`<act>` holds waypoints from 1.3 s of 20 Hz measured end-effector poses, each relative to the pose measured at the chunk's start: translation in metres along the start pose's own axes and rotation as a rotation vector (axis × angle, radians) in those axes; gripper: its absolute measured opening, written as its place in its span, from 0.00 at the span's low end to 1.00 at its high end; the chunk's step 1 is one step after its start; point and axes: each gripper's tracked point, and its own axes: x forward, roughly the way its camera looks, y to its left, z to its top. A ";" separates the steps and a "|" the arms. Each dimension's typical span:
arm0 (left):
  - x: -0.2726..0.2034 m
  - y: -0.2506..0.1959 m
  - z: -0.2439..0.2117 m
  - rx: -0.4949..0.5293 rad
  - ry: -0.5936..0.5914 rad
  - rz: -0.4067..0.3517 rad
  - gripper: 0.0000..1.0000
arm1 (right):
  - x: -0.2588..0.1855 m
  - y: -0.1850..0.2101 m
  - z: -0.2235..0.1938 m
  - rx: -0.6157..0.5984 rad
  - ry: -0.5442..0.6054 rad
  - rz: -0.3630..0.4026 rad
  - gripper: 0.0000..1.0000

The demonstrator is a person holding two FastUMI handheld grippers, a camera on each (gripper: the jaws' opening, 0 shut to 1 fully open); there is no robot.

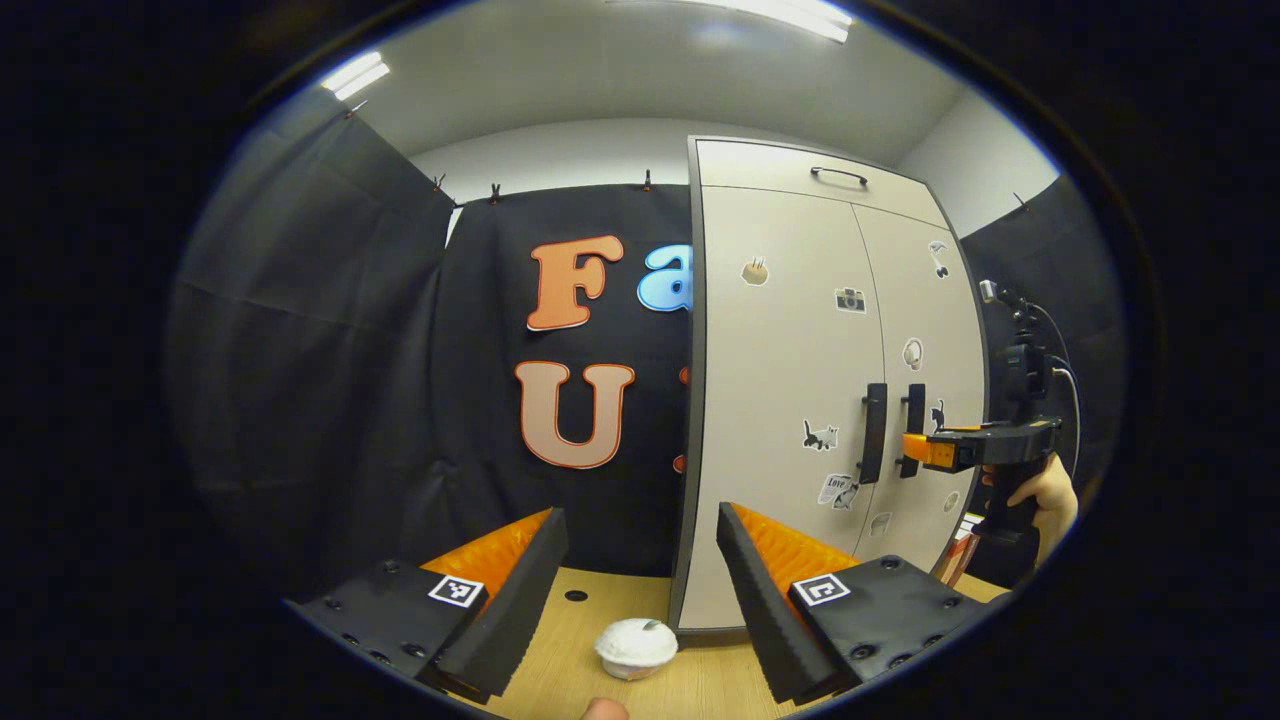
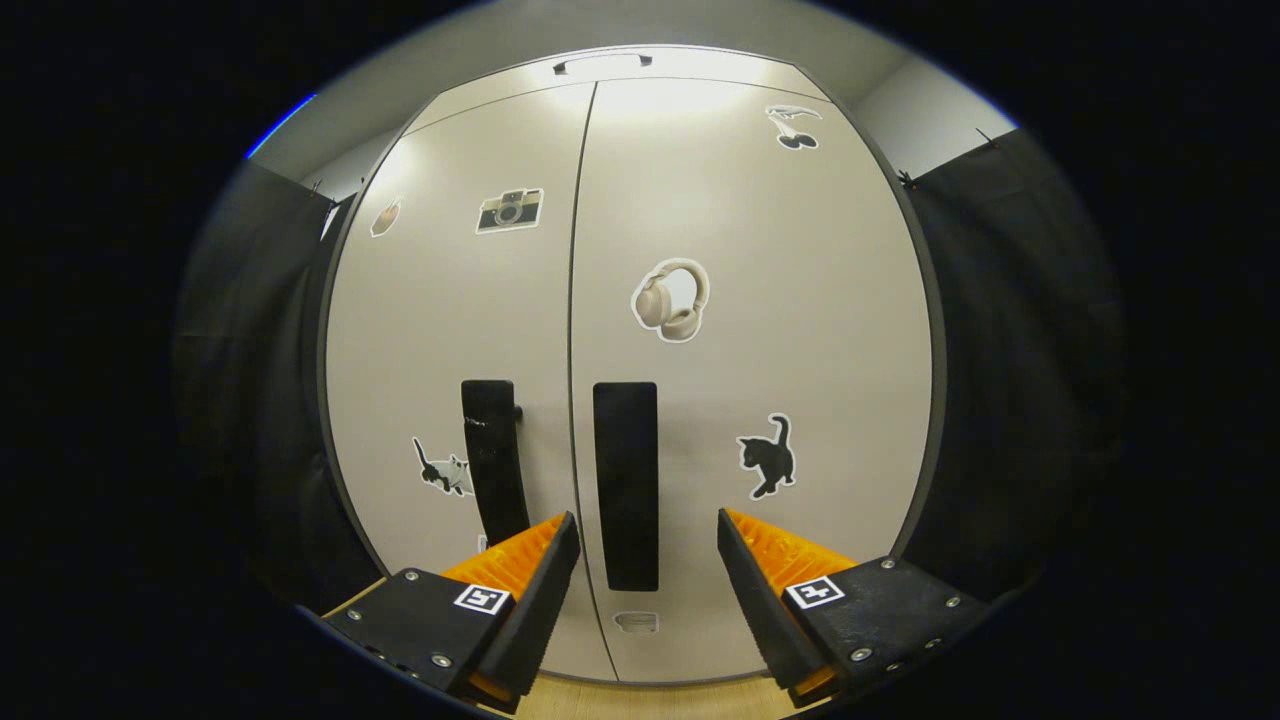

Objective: Open the right door of the double-door shoe cabinet with the right hand, and open the left door with the left hand.

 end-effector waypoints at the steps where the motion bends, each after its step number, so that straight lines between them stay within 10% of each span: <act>1: 0.000 0.001 0.001 0.005 -0.003 0.004 0.96 | 0.004 0.001 -0.002 0.008 0.006 0.001 0.84; 10: -0.007 -0.003 -0.004 0.004 0.005 -0.020 0.96 | 0.020 0.007 -0.007 0.066 0.019 -0.011 0.38; 26: -0.043 -0.006 -0.016 -0.020 0.034 -0.016 0.96 | 0.003 0.006 -0.006 0.040 -0.005 0.032 0.13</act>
